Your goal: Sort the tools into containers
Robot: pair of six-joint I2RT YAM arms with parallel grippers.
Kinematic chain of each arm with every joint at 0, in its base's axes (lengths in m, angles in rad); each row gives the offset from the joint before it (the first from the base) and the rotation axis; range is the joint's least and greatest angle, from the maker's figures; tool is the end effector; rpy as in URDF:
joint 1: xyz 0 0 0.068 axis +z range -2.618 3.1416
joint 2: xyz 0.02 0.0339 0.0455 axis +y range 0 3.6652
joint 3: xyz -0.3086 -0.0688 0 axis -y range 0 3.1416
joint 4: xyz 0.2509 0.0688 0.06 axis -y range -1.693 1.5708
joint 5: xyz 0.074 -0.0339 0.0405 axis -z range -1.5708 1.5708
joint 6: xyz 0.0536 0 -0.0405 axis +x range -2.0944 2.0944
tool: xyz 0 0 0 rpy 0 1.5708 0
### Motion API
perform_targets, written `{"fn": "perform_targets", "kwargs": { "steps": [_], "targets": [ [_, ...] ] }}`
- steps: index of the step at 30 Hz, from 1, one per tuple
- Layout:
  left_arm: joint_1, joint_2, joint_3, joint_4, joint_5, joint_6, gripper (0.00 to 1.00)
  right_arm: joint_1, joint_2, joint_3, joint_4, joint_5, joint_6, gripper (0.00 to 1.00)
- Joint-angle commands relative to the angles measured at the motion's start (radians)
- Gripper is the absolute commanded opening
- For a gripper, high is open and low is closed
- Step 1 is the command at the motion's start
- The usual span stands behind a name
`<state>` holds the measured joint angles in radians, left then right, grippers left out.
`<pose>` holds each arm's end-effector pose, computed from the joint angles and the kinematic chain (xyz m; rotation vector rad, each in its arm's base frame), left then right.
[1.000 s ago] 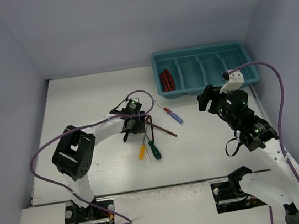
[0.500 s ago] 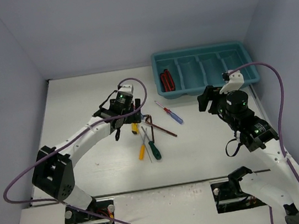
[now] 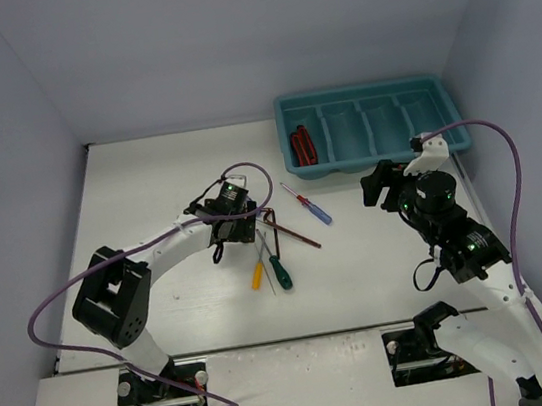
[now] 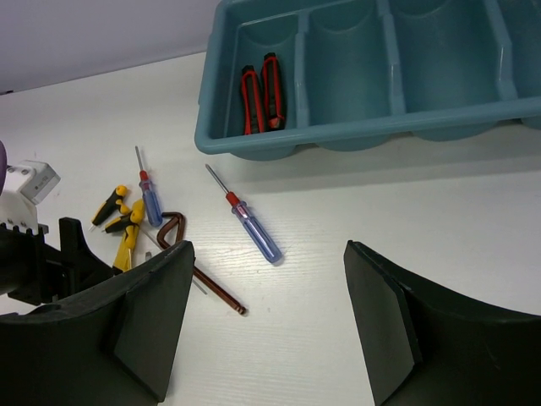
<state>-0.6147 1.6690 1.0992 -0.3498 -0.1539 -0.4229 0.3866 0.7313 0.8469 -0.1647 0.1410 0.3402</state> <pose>0.3077 -0.2072 0.2348 0.1740 2.4861 -0.2502 0.1506 0.0532 0.4019 0.0719 1.6362 0.4451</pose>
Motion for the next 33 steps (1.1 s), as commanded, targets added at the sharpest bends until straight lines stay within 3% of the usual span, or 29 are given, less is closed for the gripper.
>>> {"fn": "perform_targets", "kwargs": {
  "steps": [1, 33],
  "targets": [
    [0.007, 0.005, 0.011, 0.056, 0.006, 0.006, 0.69, -0.002, -0.007, 0.003, 0.036, -0.002, 0.016, 0.69],
    [0.002, 0.166, 0.062, 0.1, -0.002, -0.129, 0.68, -0.002, -0.028, 0.0, 0.016, 0.006, 0.016, 0.69]
  ]
}}
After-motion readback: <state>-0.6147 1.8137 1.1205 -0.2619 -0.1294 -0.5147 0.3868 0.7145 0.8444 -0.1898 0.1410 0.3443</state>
